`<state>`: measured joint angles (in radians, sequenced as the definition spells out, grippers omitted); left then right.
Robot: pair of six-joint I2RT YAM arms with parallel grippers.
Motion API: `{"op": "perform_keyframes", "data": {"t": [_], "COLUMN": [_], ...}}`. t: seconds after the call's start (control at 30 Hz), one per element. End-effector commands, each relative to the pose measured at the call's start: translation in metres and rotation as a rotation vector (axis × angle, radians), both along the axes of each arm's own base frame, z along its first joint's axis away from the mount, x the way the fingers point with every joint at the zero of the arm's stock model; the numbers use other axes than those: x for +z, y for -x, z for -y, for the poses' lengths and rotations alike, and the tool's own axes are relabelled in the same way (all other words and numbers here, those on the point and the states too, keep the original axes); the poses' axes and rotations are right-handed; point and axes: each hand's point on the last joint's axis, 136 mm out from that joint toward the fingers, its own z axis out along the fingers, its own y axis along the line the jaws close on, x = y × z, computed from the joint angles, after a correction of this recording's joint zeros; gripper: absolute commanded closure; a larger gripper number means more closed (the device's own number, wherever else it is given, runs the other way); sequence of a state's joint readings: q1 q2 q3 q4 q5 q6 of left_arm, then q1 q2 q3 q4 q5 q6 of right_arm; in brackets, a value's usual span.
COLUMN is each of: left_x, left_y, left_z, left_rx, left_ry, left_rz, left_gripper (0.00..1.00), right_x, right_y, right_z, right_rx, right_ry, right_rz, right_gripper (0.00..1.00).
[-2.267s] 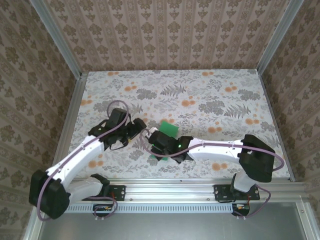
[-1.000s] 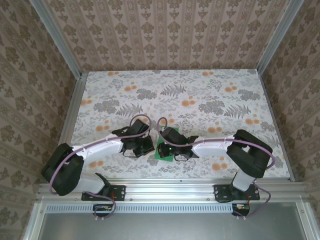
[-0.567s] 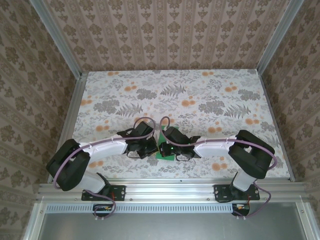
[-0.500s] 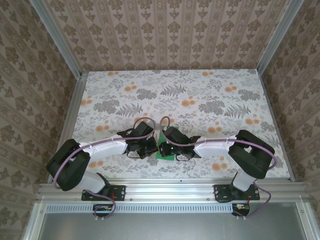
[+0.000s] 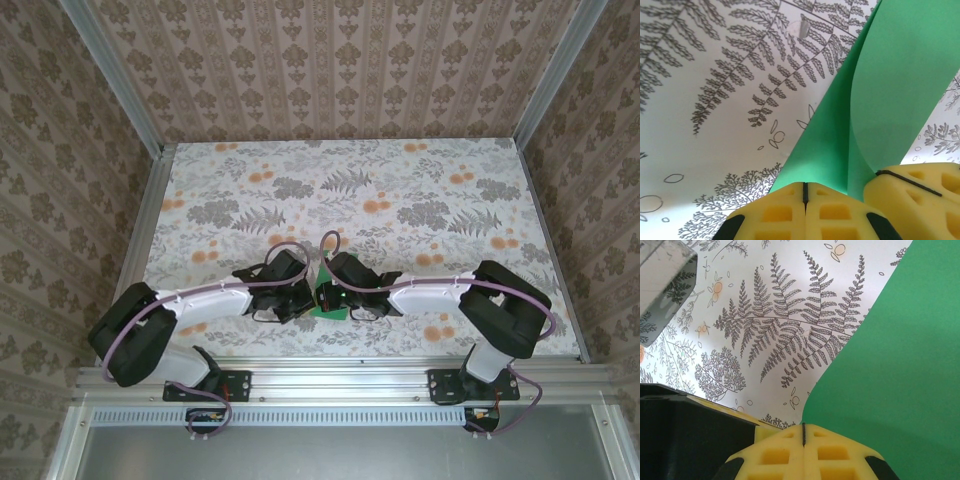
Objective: Fold a paper plane with a square sheet of paper (pick it up from the middle)
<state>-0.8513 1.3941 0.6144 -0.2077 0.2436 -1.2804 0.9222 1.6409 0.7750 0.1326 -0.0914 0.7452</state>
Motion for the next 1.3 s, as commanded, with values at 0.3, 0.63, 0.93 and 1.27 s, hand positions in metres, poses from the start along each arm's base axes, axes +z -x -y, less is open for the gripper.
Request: {"op": "perform_keyframes", "data": {"t": [0.3, 0.63, 0.93, 1.27], "left_x": [-0.023, -0.033, -0.035, -0.034], "left_y": [0.007, 0.011, 0.01, 0.005], "left_z": [-0.006, -0.021, -0.02, -0.023], "left_rx": [0.032, 0.0, -0.038, -0.079], "left_ry": [-0.043, -0.156, -0.19, -0.261], "left_rz": [-0.052, -0.069, -0.075, -0.073], "left_gripper": [1.0, 1.0, 1.0, 1.0], "right_x": [0.015, 0.016, 0.021, 0.016], "right_y": [-0.004, -0.003, 0.004, -0.004], "right_z": [-0.001, 0.015, 0.028, 0.034], "right_rx": [-0.01, 0.035, 0.223, 0.329], "right_ry": [-0.057, -0.029, -0.026, -0.051], "right_rz": [0.004, -0.004, -0.034, -0.075], "right_gripper": [1.0, 0.99, 0.96, 0.95]}}
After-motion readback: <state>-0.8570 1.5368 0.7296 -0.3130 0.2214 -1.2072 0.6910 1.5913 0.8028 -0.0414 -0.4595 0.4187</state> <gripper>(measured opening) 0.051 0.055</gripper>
